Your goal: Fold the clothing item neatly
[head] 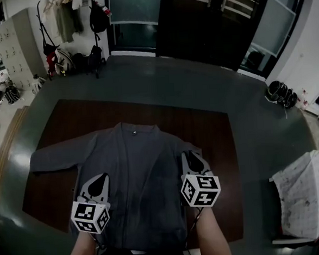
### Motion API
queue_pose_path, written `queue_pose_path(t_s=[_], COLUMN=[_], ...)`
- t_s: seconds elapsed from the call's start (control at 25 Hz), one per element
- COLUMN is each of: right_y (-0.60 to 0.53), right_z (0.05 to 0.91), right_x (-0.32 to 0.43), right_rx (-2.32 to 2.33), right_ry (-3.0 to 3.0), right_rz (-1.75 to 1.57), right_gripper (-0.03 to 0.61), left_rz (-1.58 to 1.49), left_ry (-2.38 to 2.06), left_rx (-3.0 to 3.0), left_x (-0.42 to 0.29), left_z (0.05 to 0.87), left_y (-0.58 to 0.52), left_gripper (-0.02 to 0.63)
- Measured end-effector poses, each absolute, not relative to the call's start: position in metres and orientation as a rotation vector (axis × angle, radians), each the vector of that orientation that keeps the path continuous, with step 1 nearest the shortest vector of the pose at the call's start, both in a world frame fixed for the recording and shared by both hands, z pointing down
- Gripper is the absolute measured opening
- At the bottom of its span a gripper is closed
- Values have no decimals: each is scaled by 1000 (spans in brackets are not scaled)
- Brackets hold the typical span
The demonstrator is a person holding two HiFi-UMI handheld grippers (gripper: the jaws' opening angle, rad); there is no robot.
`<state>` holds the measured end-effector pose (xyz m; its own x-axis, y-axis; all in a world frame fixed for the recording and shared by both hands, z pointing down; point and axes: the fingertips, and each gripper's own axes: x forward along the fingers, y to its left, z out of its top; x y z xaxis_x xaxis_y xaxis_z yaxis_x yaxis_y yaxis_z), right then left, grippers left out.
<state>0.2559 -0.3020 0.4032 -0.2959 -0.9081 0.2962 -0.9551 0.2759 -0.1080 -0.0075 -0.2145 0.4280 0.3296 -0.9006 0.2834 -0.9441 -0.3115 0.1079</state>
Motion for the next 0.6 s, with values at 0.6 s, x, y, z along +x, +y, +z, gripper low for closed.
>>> queue_pose_path(t_s=[0.6], right_y=[-321], right_z=[434], right_x=[64], right_rx=[1761], right_ry=[-2260], right_rz=[296], right_gripper=[46], left_rz=[238], left_ry=[-1410], left_rx=[2438], left_x=[-126], left_z=[453], left_y=[-251], left_gripper=[8])
